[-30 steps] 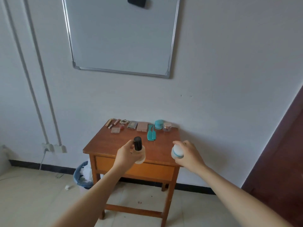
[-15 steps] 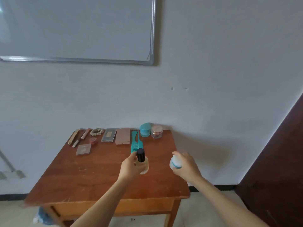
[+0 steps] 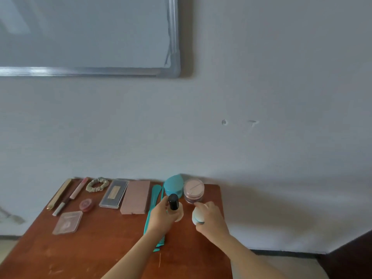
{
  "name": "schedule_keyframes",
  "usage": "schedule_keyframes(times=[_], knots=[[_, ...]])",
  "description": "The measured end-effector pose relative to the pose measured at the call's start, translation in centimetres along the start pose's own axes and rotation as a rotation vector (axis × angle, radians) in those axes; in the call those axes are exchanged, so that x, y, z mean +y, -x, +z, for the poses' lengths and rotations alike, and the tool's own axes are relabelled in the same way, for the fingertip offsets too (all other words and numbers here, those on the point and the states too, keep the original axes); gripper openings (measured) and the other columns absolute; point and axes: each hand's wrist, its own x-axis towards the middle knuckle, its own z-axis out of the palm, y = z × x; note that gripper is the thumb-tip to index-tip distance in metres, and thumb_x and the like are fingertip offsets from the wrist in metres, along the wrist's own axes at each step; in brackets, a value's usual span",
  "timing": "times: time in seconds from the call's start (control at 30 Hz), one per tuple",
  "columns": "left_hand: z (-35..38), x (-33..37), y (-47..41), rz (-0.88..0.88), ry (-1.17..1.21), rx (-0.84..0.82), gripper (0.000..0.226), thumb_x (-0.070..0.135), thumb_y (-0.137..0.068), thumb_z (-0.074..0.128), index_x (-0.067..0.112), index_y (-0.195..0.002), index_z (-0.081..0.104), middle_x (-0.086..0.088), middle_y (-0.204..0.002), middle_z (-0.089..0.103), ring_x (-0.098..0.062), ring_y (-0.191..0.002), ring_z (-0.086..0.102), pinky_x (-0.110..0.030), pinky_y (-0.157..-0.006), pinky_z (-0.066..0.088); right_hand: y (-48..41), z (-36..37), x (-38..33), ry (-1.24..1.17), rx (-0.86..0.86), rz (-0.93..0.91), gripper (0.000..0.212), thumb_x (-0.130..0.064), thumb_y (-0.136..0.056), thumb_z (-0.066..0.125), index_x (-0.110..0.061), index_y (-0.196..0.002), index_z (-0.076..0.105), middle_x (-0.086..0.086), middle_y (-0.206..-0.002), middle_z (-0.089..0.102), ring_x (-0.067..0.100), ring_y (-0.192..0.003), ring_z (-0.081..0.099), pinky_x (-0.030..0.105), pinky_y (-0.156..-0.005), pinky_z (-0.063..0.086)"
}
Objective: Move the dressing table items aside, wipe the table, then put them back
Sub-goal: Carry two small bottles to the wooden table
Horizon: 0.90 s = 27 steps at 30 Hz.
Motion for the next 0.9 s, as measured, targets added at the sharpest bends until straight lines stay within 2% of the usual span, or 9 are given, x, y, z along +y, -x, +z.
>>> schedule_keyframes(times=[0.1, 0.17, 0.33, 0.47, 0.57, 0.67, 0.73, 0.83, 0.9], knots=[[0.4, 0.0, -1.3, -0.01, -0.038, -0.01, 0.035, 0.018, -0.084, 0.063, 0.04, -0.074, 0.038, 0.02, -0.072, 0.049, 0.003, -0.068, 0.047, -0.015, -0.063, 0.04, -1.5, 0.5, 0.1, 0.029, -0.011, -0.025, 0.057, -0.02, -0.084, 0.057, -0.03, -0.137, 0.037, 0.003, -0.127, 0.042, 0.021, -0.113, 0.041, 0.025, -0.091, 0.039], [0.4, -0.2, -2.0, -0.017, -0.048, -0.013, 0.031, 0.017, -0.084, 0.063, 0.038, -0.077, 0.041, 0.02, -0.074, 0.049, 0.003, -0.07, 0.048, -0.011, -0.063, 0.039, -2.1, 0.8, 0.2, 0.019, -0.019, -0.04, 0.059, -0.02, -0.084, 0.056, -0.032, -0.138, 0.035, 0.003, -0.126, 0.042, 0.02, -0.113, 0.04, 0.024, -0.089, 0.039], [0.2, -0.8, -3.3, -0.003, -0.043, -0.028, 0.024, 0.015, -0.082, 0.065, 0.026, -0.096, 0.05, 0.02, -0.08, 0.053, -0.002, -0.079, 0.052, -0.018, -0.074, 0.038, -3.0, 1.3, 0.2, -0.013, -0.009, -0.036, 0.064, -0.02, -0.085, 0.057, -0.037, -0.14, 0.029, 0.002, -0.128, 0.04, 0.018, -0.117, 0.038, 0.022, -0.092, 0.038], [0.3, -0.6, -3.2, 0.013, -0.056, -0.057, 0.021, 0.018, -0.084, 0.064, 0.031, -0.086, 0.047, 0.018, -0.077, 0.053, 0.002, -0.073, 0.052, -0.009, -0.065, 0.041, -2.6, 1.3, 0.3, -0.029, -0.005, -0.022, 0.066, -0.022, -0.086, 0.058, -0.038, -0.141, 0.026, 0.001, -0.134, 0.035, 0.016, -0.121, 0.036, 0.019, -0.097, 0.036], [-0.1, -0.6, -3.0, 0.041, -0.1, -0.074, 0.027, 0.021, -0.085, 0.062, 0.035, -0.077, 0.04, 0.016, -0.073, 0.052, 0.001, -0.068, 0.051, -0.008, -0.065, 0.039, -1.8, 0.8, 0.3, -0.04, 0.034, 0.035, 0.065, -0.025, -0.085, 0.06, -0.03, -0.142, 0.028, 0.0, -0.141, 0.032, 0.015, -0.127, 0.033, 0.021, -0.102, 0.033], [-0.7, -0.9, -2.4, 0.069, -0.127, -0.088, 0.026, 0.023, -0.086, 0.061, 0.033, -0.073, 0.041, 0.011, -0.072, 0.052, -0.004, -0.068, 0.049, -0.009, -0.062, 0.036, -0.2, -0.1, 0.2, 0.043, 0.069, 0.039, 0.06, -0.025, -0.089, 0.055, -0.034, -0.141, 0.028, 0.002, -0.146, 0.026, 0.018, -0.134, 0.027, 0.026, -0.106, 0.032], [-1.5, -1.3, -1.8, 0.09, -0.164, -0.098, 0.013, 0.026, -0.084, 0.064, 0.025, -0.086, 0.051, 0.005, -0.084, 0.056, -0.009, -0.078, 0.052, -0.013, -0.064, 0.038, 1.3, -0.9, -0.2, 0.074, 0.104, 0.084, 0.06, -0.026, -0.089, 0.054, -0.036, -0.142, 0.027, 0.002, -0.147, 0.024, 0.018, -0.135, 0.026, 0.028, -0.106, 0.033], [-2.9, -2.4, -0.8, 0.145, -0.219, -0.122, 0.044, 0.029, -0.082, 0.066, 0.016, -0.121, 0.051, -0.002, -0.117, 0.058, -0.014, -0.102, 0.055, -0.023, -0.083, 0.044, 4.0, -1.5, -1.2, 0.107, 0.175, 0.166, 0.06, -0.03, -0.091, 0.053, -0.035, -0.143, 0.024, 0.002, -0.147, 0.025, 0.018, -0.136, 0.024, 0.029, -0.107, 0.032], [-4.3, -2.7, 0.2, 0.187, -0.242, -0.126, 0.049, 0.026, -0.085, 0.062, 0.016, -0.13, 0.045, -0.004, -0.127, 0.052, -0.017, -0.111, 0.053, -0.025, -0.086, 0.043, 6.3, -1.6, -2.4, 0.141, 0.226, 0.218, 0.059, -0.032, -0.091, 0.052, -0.034, -0.143, 0.025, 0.002, -0.145, 0.028, 0.019, -0.135, 0.026, 0.029, -0.106, 0.032]])
